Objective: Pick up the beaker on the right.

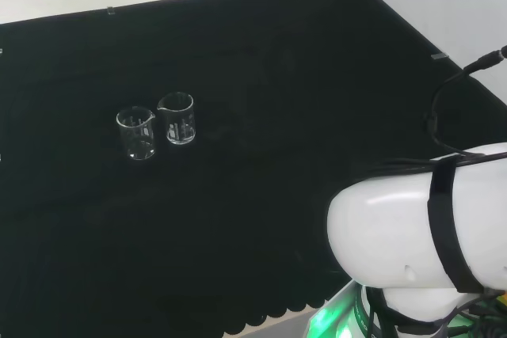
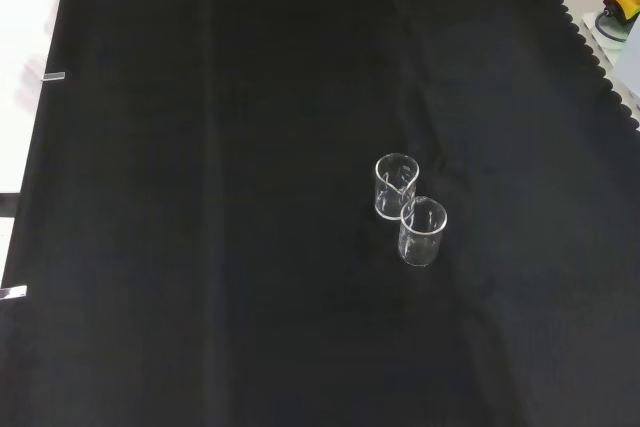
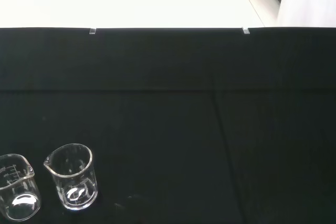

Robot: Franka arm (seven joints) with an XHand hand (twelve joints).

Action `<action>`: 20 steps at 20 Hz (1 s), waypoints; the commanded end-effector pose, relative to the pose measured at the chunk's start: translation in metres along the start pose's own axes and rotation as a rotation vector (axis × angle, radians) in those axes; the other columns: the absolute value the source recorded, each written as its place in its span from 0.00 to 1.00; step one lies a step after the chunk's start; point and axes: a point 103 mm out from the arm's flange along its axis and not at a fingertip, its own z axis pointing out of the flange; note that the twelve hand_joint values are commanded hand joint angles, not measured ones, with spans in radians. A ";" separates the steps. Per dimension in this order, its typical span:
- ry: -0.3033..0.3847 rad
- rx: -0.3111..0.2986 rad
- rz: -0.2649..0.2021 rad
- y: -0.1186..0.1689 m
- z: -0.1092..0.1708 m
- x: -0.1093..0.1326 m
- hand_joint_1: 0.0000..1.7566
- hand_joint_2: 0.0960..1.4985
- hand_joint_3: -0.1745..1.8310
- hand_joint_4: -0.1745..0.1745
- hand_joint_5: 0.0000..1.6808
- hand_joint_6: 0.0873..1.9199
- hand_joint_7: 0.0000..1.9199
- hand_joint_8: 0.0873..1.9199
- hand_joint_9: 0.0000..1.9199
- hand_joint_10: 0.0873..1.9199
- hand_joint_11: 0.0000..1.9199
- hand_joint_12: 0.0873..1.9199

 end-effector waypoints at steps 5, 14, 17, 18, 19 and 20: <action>0.042 -0.003 0.019 0.001 0.001 -0.004 0.00 0.76 0.45 0.45 0.11 0.02 0.05 0.23 0.08 0.29 0.00 0.50; 0.001 0.030 0.026 0.011 0.023 -0.002 0.00 0.76 0.45 0.45 0.12 0.00 0.05 0.23 0.08 0.29 0.00 0.50; 0.009 0.048 0.039 0.016 0.034 -0.006 0.00 0.76 0.45 0.45 0.12 0.00 0.05 0.23 0.08 0.29 0.00 0.50; 0.013 0.052 0.042 0.018 0.037 -0.007 0.00 0.76 0.45 0.45 0.12 0.00 0.05 0.23 0.08 0.29 0.00 0.50; 0.014 0.057 0.045 0.020 0.041 -0.008 0.00 0.76 0.45 0.45 0.12 0.00 0.05 0.23 0.08 0.29 0.00 0.50; 0.016 0.061 0.048 0.021 0.045 -0.008 0.01 0.76 0.45 0.45 0.12 0.00 0.05 0.23 0.08 0.29 0.00 0.50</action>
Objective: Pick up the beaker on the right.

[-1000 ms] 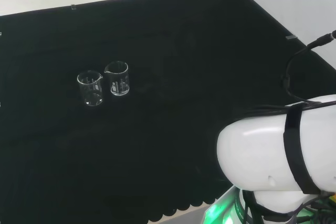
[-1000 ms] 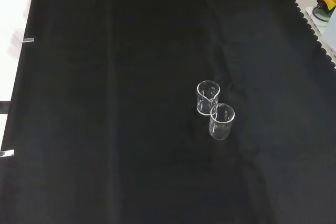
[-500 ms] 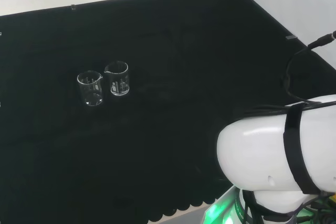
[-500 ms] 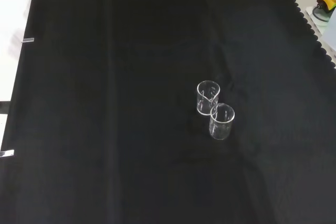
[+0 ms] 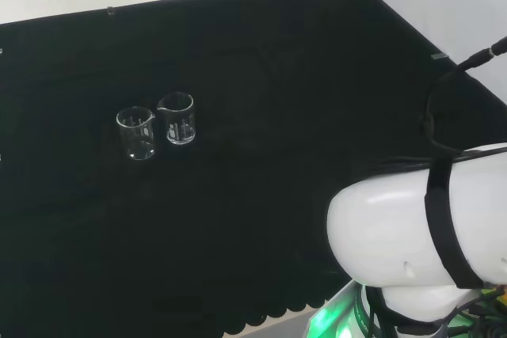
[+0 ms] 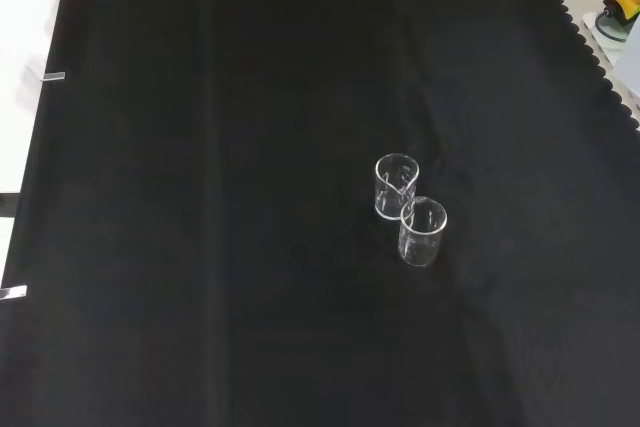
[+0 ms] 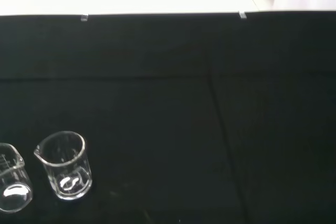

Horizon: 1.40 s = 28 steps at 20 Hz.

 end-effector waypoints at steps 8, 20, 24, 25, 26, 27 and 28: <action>0.062 0.061 0.016 0.028 0.059 0.001 0.01 0.76 0.45 0.45 0.12 0.00 0.06 0.23 0.08 0.29 0.00 0.50; 0.182 0.087 -0.038 0.119 0.123 0.015 0.02 0.76 0.45 0.45 0.13 0.00 0.07 0.23 0.09 0.29 0.00 0.51; 0.209 0.089 -0.065 0.139 0.143 0.019 0.02 0.76 0.45 0.45 0.14 0.00 0.07 0.23 0.10 0.29 0.00 0.51; 0.216 0.089 -0.073 0.142 0.149 0.019 0.02 0.76 0.45 0.45 0.14 0.00 0.07 0.23 0.10 0.29 0.00 0.51; 0.221 0.091 -0.078 0.145 0.155 0.019 0.02 0.76 0.45 0.45 0.14 0.00 0.07 0.23 0.10 0.29 0.00 0.52; 0.244 0.099 -0.080 0.148 0.162 0.019 0.02 0.76 0.45 0.45 0.14 0.00 0.07 0.23 0.10 0.29 0.00 0.52; 0.273 0.107 -0.082 0.152 0.168 0.019 0.02 0.76 0.45 0.45 0.14 0.00 0.07 0.23 0.10 0.29 0.00 0.53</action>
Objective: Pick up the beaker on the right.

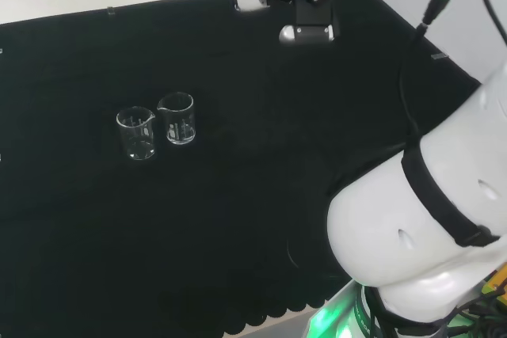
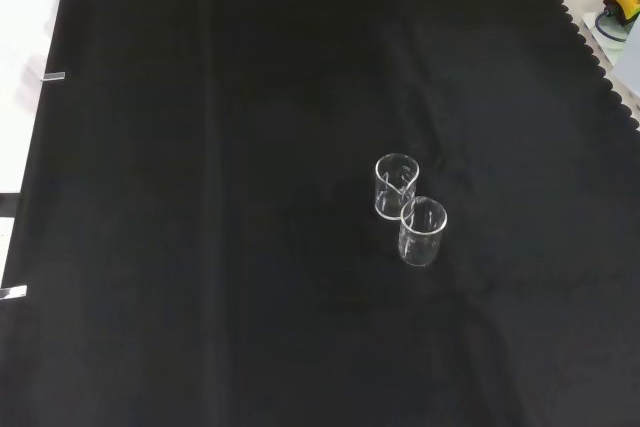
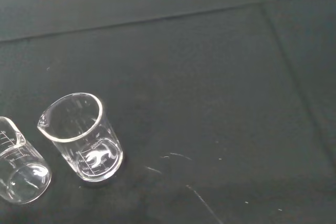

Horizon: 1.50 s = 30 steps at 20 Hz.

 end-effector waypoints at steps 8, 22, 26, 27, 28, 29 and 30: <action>0.194 0.014 -0.084 0.072 0.067 -0.021 0.02 0.75 0.45 0.45 0.16 0.00 0.08 0.23 0.12 0.29 0.00 0.57; 0.275 0.053 -0.117 0.098 0.114 -0.019 0.03 0.75 0.45 0.44 0.16 0.00 0.09 0.23 0.12 0.29 0.00 0.58; 0.284 0.059 -0.119 0.101 0.120 -0.022 0.03 0.75 0.45 0.44 0.16 0.00 0.09 0.24 0.12 0.29 0.00 0.58; 0.286 0.059 -0.121 0.101 0.121 -0.023 0.03 0.75 0.45 0.44 0.16 0.00 0.09 0.24 0.12 0.29 0.00 0.58; 0.288 0.059 -0.123 0.102 0.122 -0.023 0.03 0.75 0.45 0.44 0.16 0.00 0.09 0.24 0.13 0.29 0.00 0.58; 0.289 0.059 -0.126 0.102 0.123 -0.023 0.03 0.75 0.45 0.44 0.16 0.00 0.09 0.24 0.13 0.29 0.00 0.58; 0.290 0.059 -0.129 0.103 0.124 -0.024 0.03 0.75 0.45 0.44 0.16 0.00 0.10 0.24 0.13 0.29 0.00 0.58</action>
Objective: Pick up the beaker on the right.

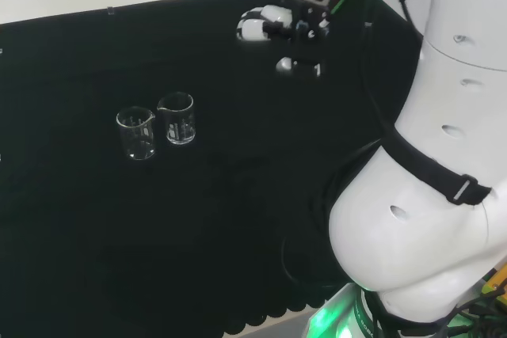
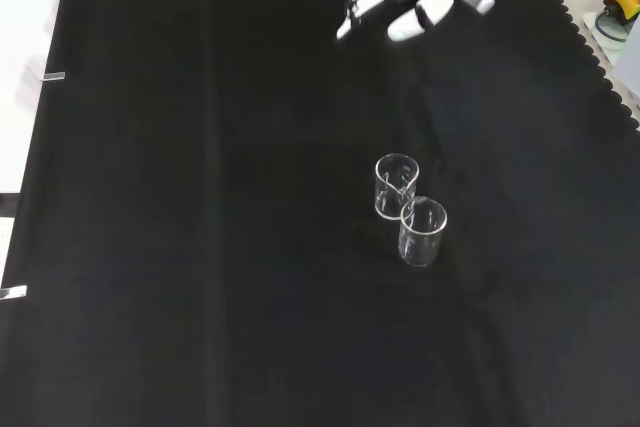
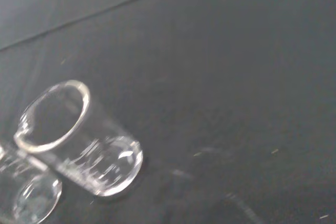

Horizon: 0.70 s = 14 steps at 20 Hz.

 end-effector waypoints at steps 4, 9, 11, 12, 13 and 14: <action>0.065 0.019 -0.057 0.021 0.034 -0.008 0.03 0.75 0.45 0.44 0.16 0.00 0.10 0.24 0.13 0.29 0.00 0.58; 0.079 0.037 -0.081 0.025 0.048 -0.009 0.04 0.74 0.45 0.44 0.16 0.00 0.10 0.24 0.13 0.29 0.00 0.59; 0.086 0.038 -0.100 0.027 0.053 -0.009 0.06 0.72 0.46 0.44 0.16 0.00 0.10 0.24 0.14 0.29 0.00 0.59; 0.088 0.034 -0.110 0.028 0.056 -0.009 0.07 0.70 0.47 0.44 0.17 0.00 0.11 0.24 0.14 0.29 0.00 0.59; 0.097 0.034 -0.121 0.029 0.059 -0.010 0.09 0.68 0.47 0.44 0.17 0.00 0.11 0.24 0.15 0.29 0.00 0.59; 0.106 0.039 -0.130 0.030 0.063 -0.010 0.11 0.66 0.47 0.43 0.17 0.00 0.12 0.25 0.15 0.29 0.00 0.59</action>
